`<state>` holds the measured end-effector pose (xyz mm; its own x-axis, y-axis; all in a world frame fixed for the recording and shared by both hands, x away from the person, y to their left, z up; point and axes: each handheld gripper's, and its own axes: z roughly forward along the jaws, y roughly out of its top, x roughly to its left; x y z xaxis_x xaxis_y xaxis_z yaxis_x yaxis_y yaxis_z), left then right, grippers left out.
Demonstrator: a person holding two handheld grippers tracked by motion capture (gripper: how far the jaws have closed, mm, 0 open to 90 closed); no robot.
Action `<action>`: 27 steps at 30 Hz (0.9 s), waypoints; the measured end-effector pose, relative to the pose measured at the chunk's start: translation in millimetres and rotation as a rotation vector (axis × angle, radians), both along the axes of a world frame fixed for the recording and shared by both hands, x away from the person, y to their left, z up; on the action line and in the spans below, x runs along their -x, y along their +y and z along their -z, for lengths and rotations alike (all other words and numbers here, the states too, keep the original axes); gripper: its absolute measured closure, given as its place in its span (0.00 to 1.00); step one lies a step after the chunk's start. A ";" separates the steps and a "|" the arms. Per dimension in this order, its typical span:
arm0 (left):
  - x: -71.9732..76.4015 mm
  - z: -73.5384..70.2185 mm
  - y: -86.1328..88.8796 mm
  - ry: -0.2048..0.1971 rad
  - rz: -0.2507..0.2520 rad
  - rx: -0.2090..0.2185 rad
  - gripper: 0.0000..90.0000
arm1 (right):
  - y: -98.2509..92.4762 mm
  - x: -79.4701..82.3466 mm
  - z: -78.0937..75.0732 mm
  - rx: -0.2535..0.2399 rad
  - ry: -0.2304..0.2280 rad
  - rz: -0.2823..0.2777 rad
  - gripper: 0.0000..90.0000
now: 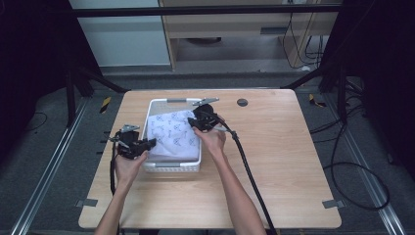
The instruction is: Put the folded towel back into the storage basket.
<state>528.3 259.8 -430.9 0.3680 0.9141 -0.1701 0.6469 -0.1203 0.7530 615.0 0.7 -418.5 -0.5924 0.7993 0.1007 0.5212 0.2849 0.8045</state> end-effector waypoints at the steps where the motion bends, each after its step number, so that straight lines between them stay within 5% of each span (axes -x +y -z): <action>1: -0.4 0.6 0.0 0.002 -0.001 -0.003 0.83 | 0.4 -0.2 1.1 0.004 -0.001 0.000 0.78; 8: -2.4 3.5 -1.1 0.010 -0.014 -0.034 0.79 | 4.2 -2.5 8.2 0.035 0.012 -0.001 0.75; 15: 0.4 -0.8 -1.3 -0.030 -0.057 -0.066 0.74 | 5.7 -4.6 14.2 0.091 0.020 -0.019 0.66; 19: 5.3 -9.0 -0.5 -0.062 -0.070 -0.057 0.74 | 6.9 -2.6 11.6 0.108 -0.027 -0.024 0.56; 27: 15.7 -24.0 1.1 -0.129 -0.051 -0.021 0.71 | -5.6 9.2 -11.0 0.051 -0.101 -0.036 0.39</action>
<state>512.6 261.0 -406.8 0.3382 0.9352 -0.1052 0.5509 -0.1061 0.8278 605.8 -4.8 -407.5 -0.6261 0.7797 -0.0010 0.4268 0.3439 0.8364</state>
